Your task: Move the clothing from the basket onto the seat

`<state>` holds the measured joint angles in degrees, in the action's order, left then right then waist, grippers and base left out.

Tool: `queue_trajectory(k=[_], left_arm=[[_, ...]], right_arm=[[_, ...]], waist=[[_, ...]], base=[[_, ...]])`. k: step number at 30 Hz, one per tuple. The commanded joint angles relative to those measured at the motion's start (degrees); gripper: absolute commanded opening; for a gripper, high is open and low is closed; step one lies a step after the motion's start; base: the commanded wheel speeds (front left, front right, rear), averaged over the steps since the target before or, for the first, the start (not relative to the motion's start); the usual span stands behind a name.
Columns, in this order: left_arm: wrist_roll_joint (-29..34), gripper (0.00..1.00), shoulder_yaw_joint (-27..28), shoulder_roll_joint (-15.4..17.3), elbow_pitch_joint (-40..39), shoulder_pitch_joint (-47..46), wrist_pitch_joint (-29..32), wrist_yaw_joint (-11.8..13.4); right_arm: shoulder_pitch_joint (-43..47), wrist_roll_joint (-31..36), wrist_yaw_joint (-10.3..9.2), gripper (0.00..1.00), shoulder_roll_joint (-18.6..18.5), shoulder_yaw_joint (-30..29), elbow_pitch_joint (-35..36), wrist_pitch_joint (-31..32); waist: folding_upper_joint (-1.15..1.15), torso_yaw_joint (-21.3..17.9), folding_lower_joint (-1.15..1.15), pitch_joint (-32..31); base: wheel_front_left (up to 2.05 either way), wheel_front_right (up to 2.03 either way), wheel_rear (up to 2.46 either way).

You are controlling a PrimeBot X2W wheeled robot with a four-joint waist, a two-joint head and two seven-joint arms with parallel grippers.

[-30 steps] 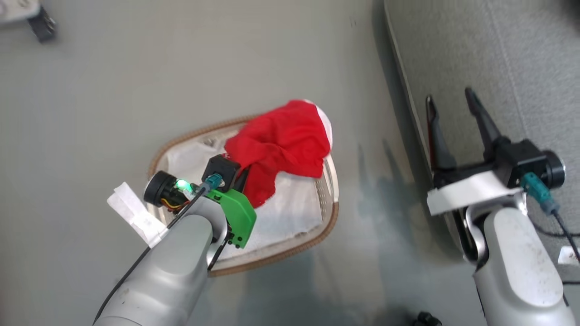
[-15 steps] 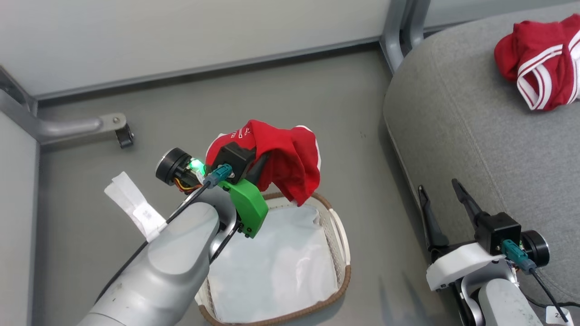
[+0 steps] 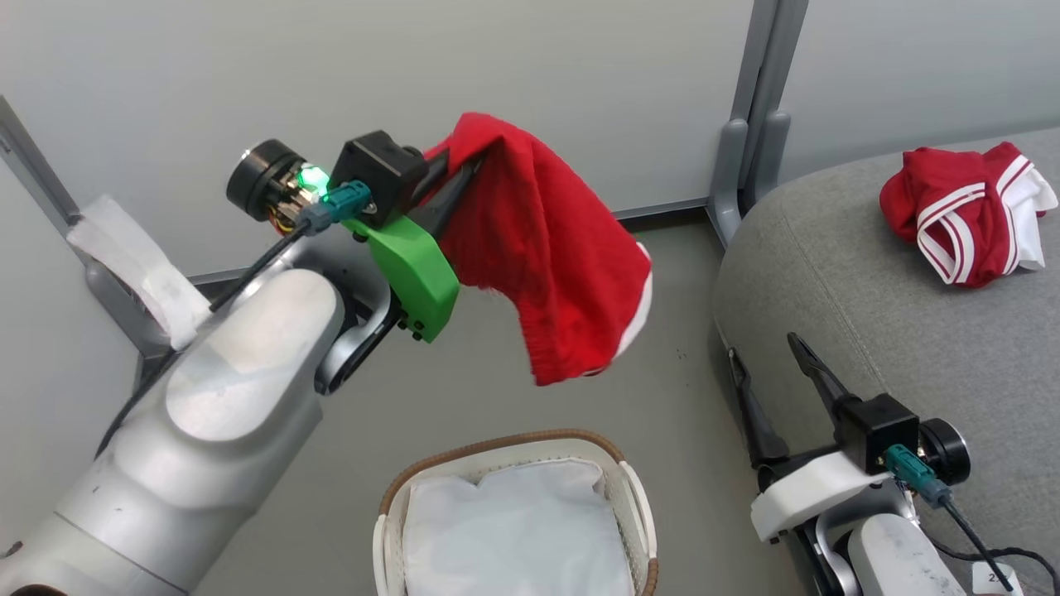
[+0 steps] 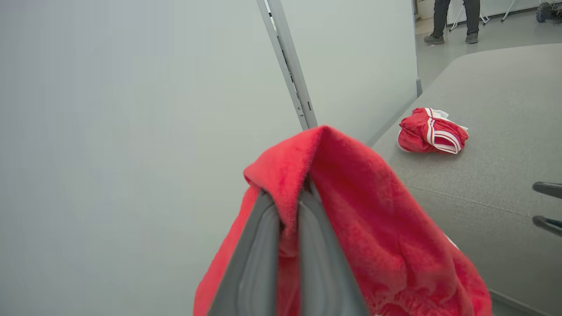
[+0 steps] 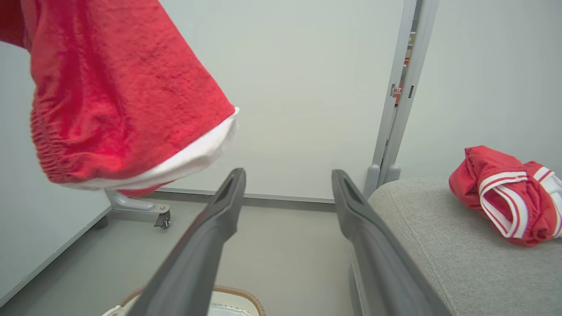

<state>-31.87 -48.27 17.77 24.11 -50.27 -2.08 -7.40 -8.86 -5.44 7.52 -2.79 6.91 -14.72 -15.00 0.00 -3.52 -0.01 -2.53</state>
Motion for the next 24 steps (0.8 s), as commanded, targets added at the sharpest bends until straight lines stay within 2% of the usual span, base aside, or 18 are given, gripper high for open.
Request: queue_trajectory(k=[1, 7, 15, 24], left_arm=[[-0.5, 0.0, 0.38, 0.81, -1.12, -0.97, 0.6, -0.06], [-1.64, 0.0, 1.44, 2.74, -4.99, -1.54, 2.77, 1.04], [-2.33, 0.0, 1.15, 3.62, -7.0, 0.7, 3.67, 2.05], [-2.62, 0.0, 0.24, 2.72, -8.25, 1.15, 5.25, 2.82]], right_arm=[[-0.57, -0.38, -0.07, 1.0, -0.2, 0.65, 0.42, -0.28], [-2.08, -2.35, -0.06, 1.0, -0.21, 4.21, 2.94, -0.28], [-5.13, -3.21, -0.06, 1.0, -0.21, 10.93, 6.88, -0.28], [-8.6, -6.85, -0.06, 1.0, -0.22, 21.13, 4.46, -0.28]], waist=[[0.0, 0.28, 0.01, -0.41], [0.0, 0.13, 0.01, -0.18], [0.0, -0.11, 0.01, 0.19], [0.0, -0.27, 0.01, 0.73]], base=[[0.0, 0.0, 0.0], [0.0, 0.0, 0.0], [0.0, 0.0, 0.0], [0.0, 0.0, 0.0]])
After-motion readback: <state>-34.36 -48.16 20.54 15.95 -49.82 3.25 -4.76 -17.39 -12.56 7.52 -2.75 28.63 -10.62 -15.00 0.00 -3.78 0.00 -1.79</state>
